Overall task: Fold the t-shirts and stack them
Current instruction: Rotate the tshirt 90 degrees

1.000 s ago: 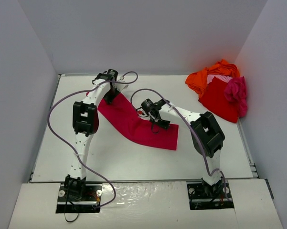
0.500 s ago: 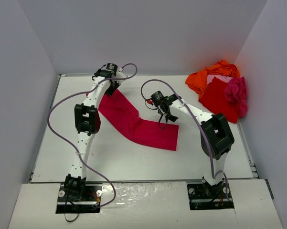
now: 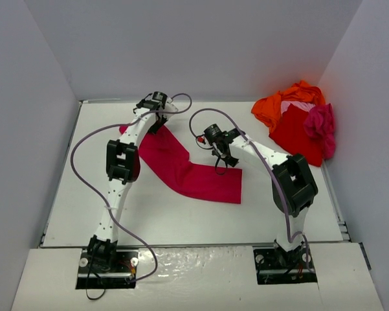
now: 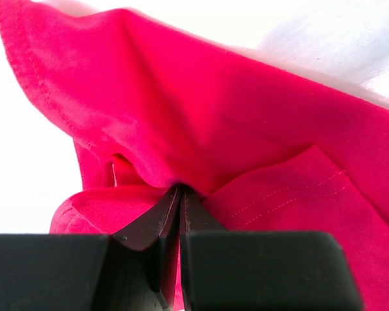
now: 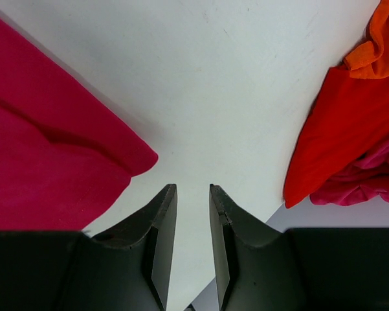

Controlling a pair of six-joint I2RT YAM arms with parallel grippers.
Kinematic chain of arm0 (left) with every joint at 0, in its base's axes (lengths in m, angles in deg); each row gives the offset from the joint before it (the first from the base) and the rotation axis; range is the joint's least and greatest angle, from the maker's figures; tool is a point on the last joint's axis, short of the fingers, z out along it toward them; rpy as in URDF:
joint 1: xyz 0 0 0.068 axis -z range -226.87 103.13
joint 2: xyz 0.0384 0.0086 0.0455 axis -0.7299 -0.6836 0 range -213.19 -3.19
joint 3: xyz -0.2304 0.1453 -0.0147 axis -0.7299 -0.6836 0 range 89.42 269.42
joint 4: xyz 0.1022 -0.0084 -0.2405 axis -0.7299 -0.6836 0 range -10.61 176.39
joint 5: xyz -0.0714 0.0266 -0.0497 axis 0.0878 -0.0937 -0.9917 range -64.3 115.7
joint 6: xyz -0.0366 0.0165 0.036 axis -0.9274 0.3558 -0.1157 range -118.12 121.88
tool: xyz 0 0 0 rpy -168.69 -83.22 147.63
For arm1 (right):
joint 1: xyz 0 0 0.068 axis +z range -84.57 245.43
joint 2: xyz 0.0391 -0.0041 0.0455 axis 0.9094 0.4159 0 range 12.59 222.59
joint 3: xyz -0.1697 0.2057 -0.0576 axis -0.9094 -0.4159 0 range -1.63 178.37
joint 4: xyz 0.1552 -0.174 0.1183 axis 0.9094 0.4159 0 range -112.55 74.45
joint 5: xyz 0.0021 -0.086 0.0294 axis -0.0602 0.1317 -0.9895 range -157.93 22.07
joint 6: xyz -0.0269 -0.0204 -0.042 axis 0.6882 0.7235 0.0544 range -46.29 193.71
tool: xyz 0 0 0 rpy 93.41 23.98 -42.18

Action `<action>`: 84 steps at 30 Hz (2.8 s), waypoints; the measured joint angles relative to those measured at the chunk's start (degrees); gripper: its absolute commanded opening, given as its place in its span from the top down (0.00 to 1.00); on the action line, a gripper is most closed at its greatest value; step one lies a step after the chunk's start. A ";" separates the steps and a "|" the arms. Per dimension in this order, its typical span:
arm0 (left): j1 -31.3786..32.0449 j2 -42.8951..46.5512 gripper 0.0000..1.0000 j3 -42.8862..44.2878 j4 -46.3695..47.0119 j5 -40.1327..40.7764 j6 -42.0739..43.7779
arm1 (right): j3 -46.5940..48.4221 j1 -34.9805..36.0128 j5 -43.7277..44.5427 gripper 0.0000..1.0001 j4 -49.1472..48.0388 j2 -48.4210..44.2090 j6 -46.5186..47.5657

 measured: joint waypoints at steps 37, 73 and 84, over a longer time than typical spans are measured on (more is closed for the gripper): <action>-4.73 0.79 1.00 5.34 -21.27 -6.71 8.71 | -1.83 -0.13 -0.51 0.75 -0.67 -5.23 -0.23; 2.79 -6.43 0.91 10.71 -17.63 8.52 4.40 | -4.45 -1.89 -21.85 0.84 4.24 4.49 4.87; 2.77 -6.44 0.91 10.72 -17.23 8.55 3.72 | -10.04 4.19 -14.87 0.84 13.58 6.60 12.78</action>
